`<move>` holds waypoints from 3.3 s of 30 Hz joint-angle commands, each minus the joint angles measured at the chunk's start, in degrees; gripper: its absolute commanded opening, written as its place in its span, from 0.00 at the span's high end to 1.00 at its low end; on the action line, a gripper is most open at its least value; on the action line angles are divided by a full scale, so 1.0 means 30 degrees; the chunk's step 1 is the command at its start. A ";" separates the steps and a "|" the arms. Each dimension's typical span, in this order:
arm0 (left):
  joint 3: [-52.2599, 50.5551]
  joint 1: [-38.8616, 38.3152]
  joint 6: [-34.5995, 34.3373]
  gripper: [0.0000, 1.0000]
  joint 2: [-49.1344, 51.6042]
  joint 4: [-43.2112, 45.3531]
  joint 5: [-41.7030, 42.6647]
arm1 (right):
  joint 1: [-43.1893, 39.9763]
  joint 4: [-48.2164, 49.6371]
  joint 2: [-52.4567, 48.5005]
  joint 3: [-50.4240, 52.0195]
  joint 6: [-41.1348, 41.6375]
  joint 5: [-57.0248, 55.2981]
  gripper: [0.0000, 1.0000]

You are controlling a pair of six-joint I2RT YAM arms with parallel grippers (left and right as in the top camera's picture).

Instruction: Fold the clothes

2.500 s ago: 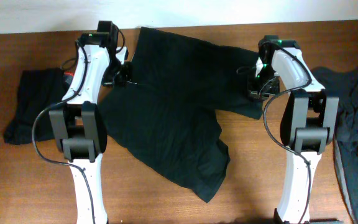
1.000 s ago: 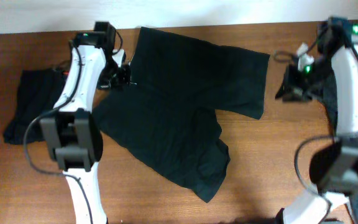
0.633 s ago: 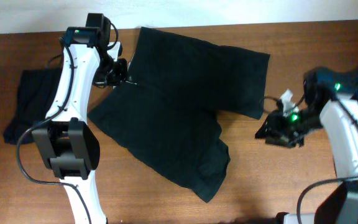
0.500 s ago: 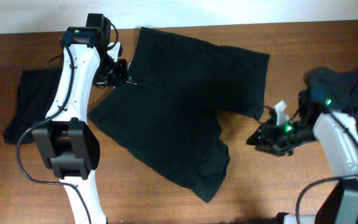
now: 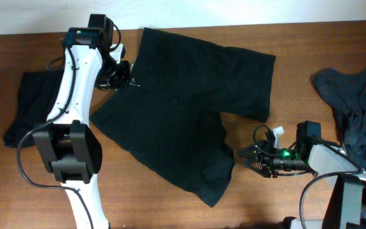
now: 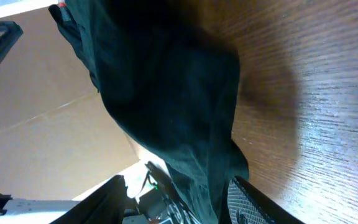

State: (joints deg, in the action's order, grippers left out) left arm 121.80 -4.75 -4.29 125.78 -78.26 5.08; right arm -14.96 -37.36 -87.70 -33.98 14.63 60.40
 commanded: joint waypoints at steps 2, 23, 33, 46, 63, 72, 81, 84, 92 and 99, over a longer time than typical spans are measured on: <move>0.0015 -0.0044 -0.0117 0.85 -0.0044 -0.0015 -0.0015 | -0.0168 0.0809 -0.0015 0.0612 0.1042 0.0109 0.43; 0.0015 -0.0044 -0.0117 0.84 -0.0044 0.0058 -0.0015 | -0.0146 0.5595 -0.0015 0.2652 0.7184 -0.0430 0.41; 0.0015 -0.0044 -0.0117 0.84 -0.0044 0.0306 -0.0015 | 0.1304 0.6506 -0.0015 0.2645 0.8772 -0.1508 0.41; 0.0015 -0.0044 -0.0117 0.84 -0.0044 0.0415 -0.0153 | 0.3606 0.8699 -0.0015 0.2652 1.1453 -0.2820 0.60; 0.0015 -0.0044 -0.0117 0.83 -0.0044 0.0568 -0.0153 | 0.4415 0.6084 0.0692 -0.0146 0.7927 -0.4051 0.96; 0.0015 -0.0044 -0.0117 0.83 -0.0044 0.0561 -0.0153 | 0.9464 -0.0452 0.1727 -0.5355 0.7053 -0.9908 0.96; 0.0015 -0.0044 -0.0117 0.83 -0.0044 0.0561 -0.0153 | 1.3770 -0.1268 0.1370 -0.6841 0.7890 -1.3347 0.96; 0.0015 -0.0044 -0.0117 0.83 -0.0044 0.0568 -0.0153 | 1.4775 -0.1173 0.0969 -0.6841 0.7912 -1.3376 0.96; 0.0015 -0.0044 -0.0117 0.83 -0.0044 0.0699 -0.0160 | 1.7573 0.1064 0.0597 -0.6841 0.7555 -1.3369 0.96; 0.0015 -0.0044 -0.0117 0.83 -0.0044 0.0714 -0.0153 | 1.8994 0.1275 0.0357 -0.6841 0.7555 -1.3384 0.96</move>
State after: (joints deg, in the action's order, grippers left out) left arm 121.80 -4.75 -4.29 125.78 -76.29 5.06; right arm 40.36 -33.76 -85.86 -53.80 37.47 20.75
